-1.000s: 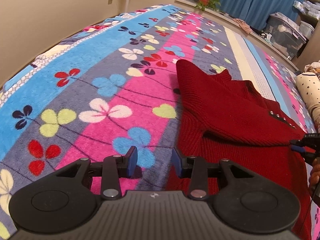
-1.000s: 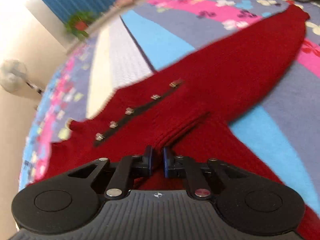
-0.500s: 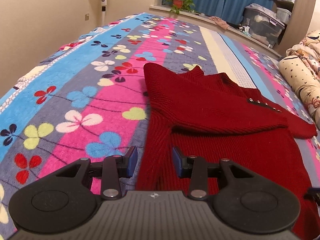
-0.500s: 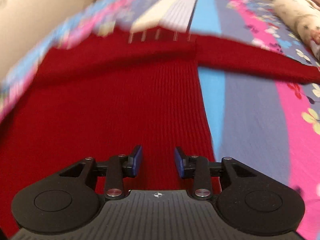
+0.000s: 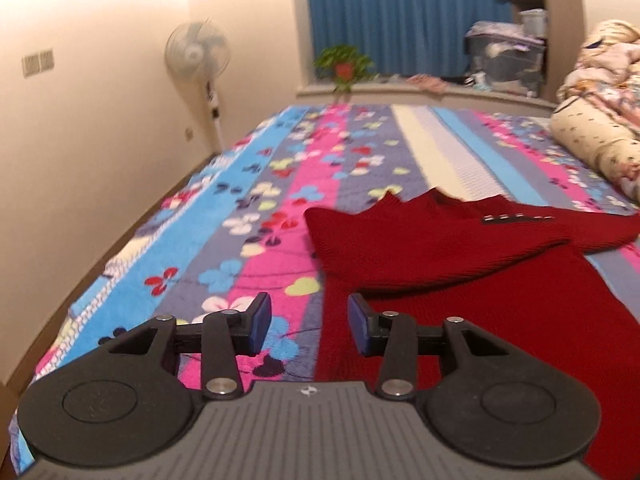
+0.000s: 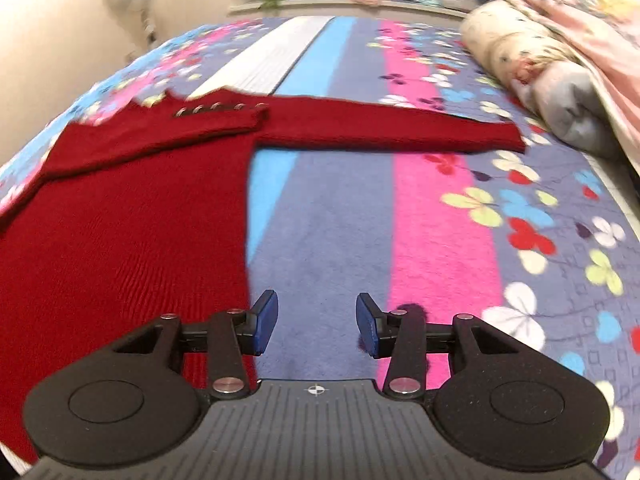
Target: Fold small clothes
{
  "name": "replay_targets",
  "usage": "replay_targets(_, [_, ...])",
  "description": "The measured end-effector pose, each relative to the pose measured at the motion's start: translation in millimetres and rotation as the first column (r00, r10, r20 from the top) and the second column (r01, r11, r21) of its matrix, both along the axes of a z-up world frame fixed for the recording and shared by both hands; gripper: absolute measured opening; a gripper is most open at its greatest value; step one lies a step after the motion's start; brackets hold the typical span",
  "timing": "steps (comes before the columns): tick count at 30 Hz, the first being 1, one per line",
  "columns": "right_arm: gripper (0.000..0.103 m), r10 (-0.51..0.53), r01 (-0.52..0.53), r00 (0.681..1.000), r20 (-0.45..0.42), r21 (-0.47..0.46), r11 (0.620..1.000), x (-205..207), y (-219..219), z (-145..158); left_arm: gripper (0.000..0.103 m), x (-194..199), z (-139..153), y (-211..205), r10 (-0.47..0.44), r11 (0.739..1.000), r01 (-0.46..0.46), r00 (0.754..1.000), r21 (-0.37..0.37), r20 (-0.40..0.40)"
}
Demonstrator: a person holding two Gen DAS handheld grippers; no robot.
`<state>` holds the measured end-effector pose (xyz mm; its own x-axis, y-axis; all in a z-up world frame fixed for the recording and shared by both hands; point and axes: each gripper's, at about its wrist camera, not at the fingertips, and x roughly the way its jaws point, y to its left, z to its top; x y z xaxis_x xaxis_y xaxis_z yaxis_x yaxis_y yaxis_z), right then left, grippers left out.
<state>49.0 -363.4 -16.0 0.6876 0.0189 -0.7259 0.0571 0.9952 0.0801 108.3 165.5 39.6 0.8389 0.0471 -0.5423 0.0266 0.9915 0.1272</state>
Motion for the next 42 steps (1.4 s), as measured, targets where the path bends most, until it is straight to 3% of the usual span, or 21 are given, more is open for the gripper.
replay_targets(4, [0.045,-0.018,0.018,0.999,0.043,0.000,1.000,-4.1,-3.5,5.3,0.051,-22.6,-8.0,-10.4,-0.008,1.000,0.009,0.999,-0.006,0.042])
replay_targets(9, [0.045,-0.041,0.039,0.997,0.068,0.022,0.999,-4.1,-11.6,10.3,0.051,-16.1,-26.8,-10.5,0.032,0.999,-0.032,0.999,-0.012,-0.026])
replay_targets(10, [0.041,-0.050,0.048,0.996,0.076,0.034,0.998,-1.7,-13.0,11.0,0.051,-13.2,-28.8,-8.4,0.042,0.999,-0.042,0.999,-0.017,-0.032])
replay_targets(14, [0.012,-0.088,0.077,0.989,0.121,0.089,0.993,6.2,-19.4,16.1,0.051,1.9,-41.8,-6.2,0.066,0.998,-0.065,0.994,0.013,-0.086])
replay_targets(16, [0.009,-0.115,0.100,0.984,0.139,0.110,0.989,10.7,-23.2,17.7,0.051,6.6,-44.0,-7.6,0.069,0.997,-0.067,0.994,0.026,-0.086])
replay_targets(21, [0.009,-0.157,0.136,0.979,0.130,0.162,0.977,31.4,-32.7,11.2,0.051,15.6,-46.3,-10.2,0.077,0.997,-0.074,0.993,0.035,-0.084])
replay_targets(30, [0.009,-0.192,0.171,0.975,0.114,0.170,0.971,76.1,-54.9,-17.0,0.051,31.7,-52.9,-17.2,0.080,0.997,-0.078,0.991,0.021,-0.107])
replay_targets(34, [0.011,-0.255,0.231,0.962,0.095,0.213,0.949,99.3,-78.3,-35.8,0.051,37.6,-55.1,-21.3,0.062,0.998,-0.059,0.993,0.029,-0.102])
replay_targets(36, [0.017,-0.283,0.251,0.955,0.092,0.266,0.931,112.2,-92.2,-45.8,0.051,40.7,-57.5,-22.7,0.057,0.998,-0.054,0.992,0.031,-0.109])
replay_targets(38, [0.035,-0.336,0.288,0.936,0.104,0.317,0.903,123.5,-105.3,-54.8,0.051,44.5,-60.8,-24.6,0.049,0.998,-0.045,0.992,0.034,-0.120])
replay_targets(40, [0.046,-0.387,0.323,0.916,0.109,0.371,0.871,133.9,-117.4,-64.4,0.051,48.2,-64.6,-27.4,0.039,0.998,-0.033,0.991,0.048,-0.129])
replay_targets(42, [0.050,-0.428,0.353,0.898,0.103,0.414,0.839,145.6,-127.5,-75.2,0.051,50.6,-68.7,-31.3,0.025,0.997,-0.016,0.991,0.070,-0.133])
